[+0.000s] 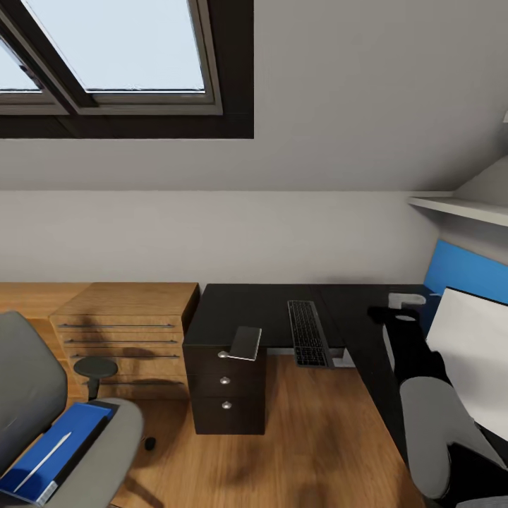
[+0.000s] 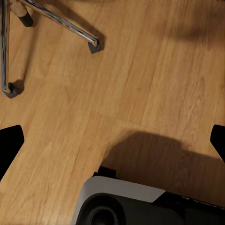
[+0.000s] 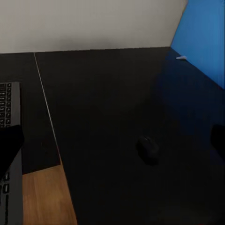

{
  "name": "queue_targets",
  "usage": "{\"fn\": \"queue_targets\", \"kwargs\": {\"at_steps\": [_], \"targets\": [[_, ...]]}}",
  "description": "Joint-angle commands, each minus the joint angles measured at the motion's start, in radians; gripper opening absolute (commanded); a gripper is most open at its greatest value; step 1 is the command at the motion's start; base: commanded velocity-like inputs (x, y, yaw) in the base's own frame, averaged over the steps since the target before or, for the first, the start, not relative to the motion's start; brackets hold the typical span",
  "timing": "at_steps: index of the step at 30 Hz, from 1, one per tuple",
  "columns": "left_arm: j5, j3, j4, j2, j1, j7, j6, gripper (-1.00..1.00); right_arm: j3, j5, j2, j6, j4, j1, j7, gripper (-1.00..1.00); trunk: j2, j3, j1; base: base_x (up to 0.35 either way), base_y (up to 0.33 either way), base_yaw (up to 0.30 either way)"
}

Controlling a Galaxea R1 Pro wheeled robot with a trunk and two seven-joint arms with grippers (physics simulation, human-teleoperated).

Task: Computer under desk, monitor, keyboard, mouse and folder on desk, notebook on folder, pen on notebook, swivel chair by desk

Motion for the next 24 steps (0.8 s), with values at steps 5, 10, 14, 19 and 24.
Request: {"fn": "queue_targets", "kwargs": {"at_steps": [5,10,14,19,24], "targets": [[0.008,-0.004,0.007,0.000,0.001,0.001,-0.001,1.00,0.000,0.006,-0.001,0.033,0.000,-0.045,-0.007,1.00,-0.001,-0.001,0.000,0.000,0.000,0.000],[0.007,-0.006,0.022,0.000,0.001,0.001,-0.001,1.00,0.000,0.006,-0.004,0.118,-0.037,-0.121,-0.013,1.00,-0.001,-0.001,0.000,0.000,0.000,0.000],[0.007,-0.006,0.025,0.000,0.001,0.001,-0.002,1.00,0.000,0.001,-0.029,0.238,-0.094,-0.185,-0.005,1.00,-0.001,-0.001,0.000,0.000,0.000,0.000],[0.007,-0.005,0.027,-0.001,0.001,0.001,-0.002,1.00,0.001,0.000,-0.050,0.378,-0.193,-0.204,0.028,1.00,-0.001,-0.001,0.000,0.000,0.000,0.000],[0.007,-0.005,0.027,-0.003,0.001,0.001,-0.002,1.00,0.022,0.002,-0.126,0.492,-0.220,-0.218,0.190,1.00,-0.001,-0.001,0.000,0.000,0.000,0.000]]}}
